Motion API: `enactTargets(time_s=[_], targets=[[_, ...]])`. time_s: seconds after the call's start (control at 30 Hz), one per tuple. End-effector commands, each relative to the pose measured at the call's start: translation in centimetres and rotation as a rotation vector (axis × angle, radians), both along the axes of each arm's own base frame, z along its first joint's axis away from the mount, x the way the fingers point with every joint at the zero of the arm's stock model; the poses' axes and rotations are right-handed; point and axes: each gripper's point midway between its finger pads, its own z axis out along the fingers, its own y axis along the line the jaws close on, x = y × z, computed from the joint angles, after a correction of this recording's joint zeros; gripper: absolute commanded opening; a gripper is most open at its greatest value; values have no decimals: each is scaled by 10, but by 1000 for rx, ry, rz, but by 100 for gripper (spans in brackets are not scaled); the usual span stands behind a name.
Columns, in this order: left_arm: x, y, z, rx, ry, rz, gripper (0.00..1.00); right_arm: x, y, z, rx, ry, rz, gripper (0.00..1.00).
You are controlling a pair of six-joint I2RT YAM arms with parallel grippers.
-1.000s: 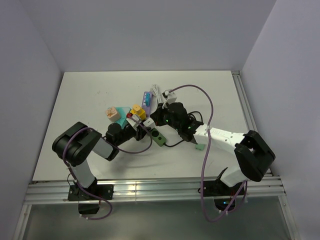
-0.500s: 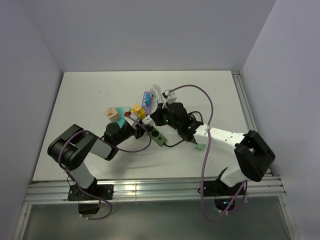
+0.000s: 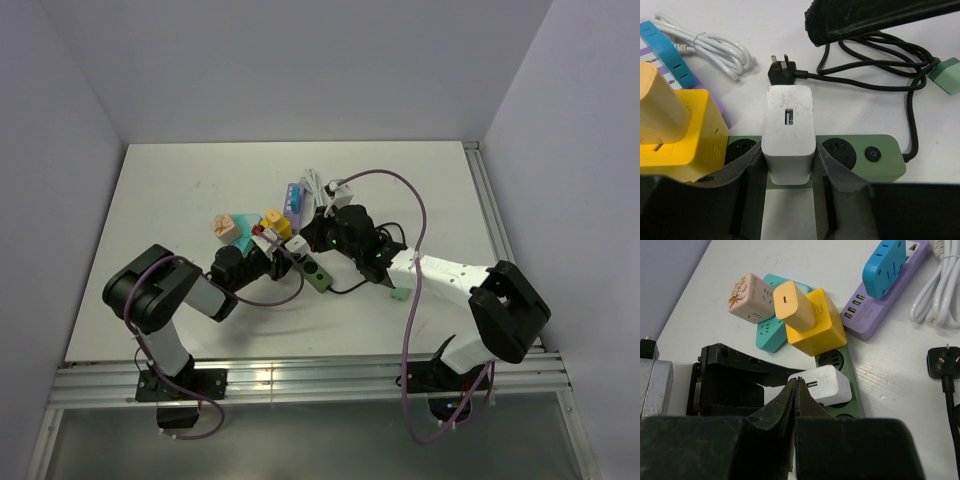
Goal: Insert the plug
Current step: Insert the plug into the socket.
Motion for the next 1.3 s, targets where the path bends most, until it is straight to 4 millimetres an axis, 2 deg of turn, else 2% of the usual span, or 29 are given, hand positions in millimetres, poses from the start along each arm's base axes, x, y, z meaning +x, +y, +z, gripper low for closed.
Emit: enactTargets(time_s=[0.0, 0.23, 0.4, 0.57, 0.6, 0.73, 0.8, 0.87, 0.93, 0.97, 1.1, 1.2, 1.27], targets=[[8, -8, 51, -117, -180, -17, 0, -2, 2, 15, 33, -40, 13, 0], [6, -9, 44, -107, -169, -33, 0, -1, 2, 12, 25, -34, 12, 0], [6, -7, 44, -103, -172, -29, 0, 1, 8, 3, 8, -9, 23, 0], [6, -7, 44, -97, -173, -29, 0, 4, 6, -24, -11, 31, -7, 0], [6, -7, 44, -94, -174, -29, 0, 3, 4, -39, -31, 54, -10, 0], [6, -6, 43, -92, -175, -26, 0, -1, 3, -65, -47, 101, -7, 0], [6, -5, 43, -91, -175, -22, 0, -3, 3, -67, -38, 104, -7, 0], [7, -5, 41, -90, -173, -21, 0, -2, 3, -61, -41, 95, -5, 0], [7, -4, 42, -92, -177, -19, 1, 2, 6, -39, -23, 57, -1, 0], [7, -4, 42, -91, -178, -22, 0, 1, 5, -34, -32, 56, 3, 0], [7, -4, 42, -94, -178, -22, 0, 7, 9, 29, 19, -40, 10, 0], [6, -4, 41, -92, -176, -26, 0, 4, 10, 58, 37, -88, 20, 0], [7, -4, 41, -92, -176, -26, 0, 2, 9, 69, 41, -110, 18, 0]])
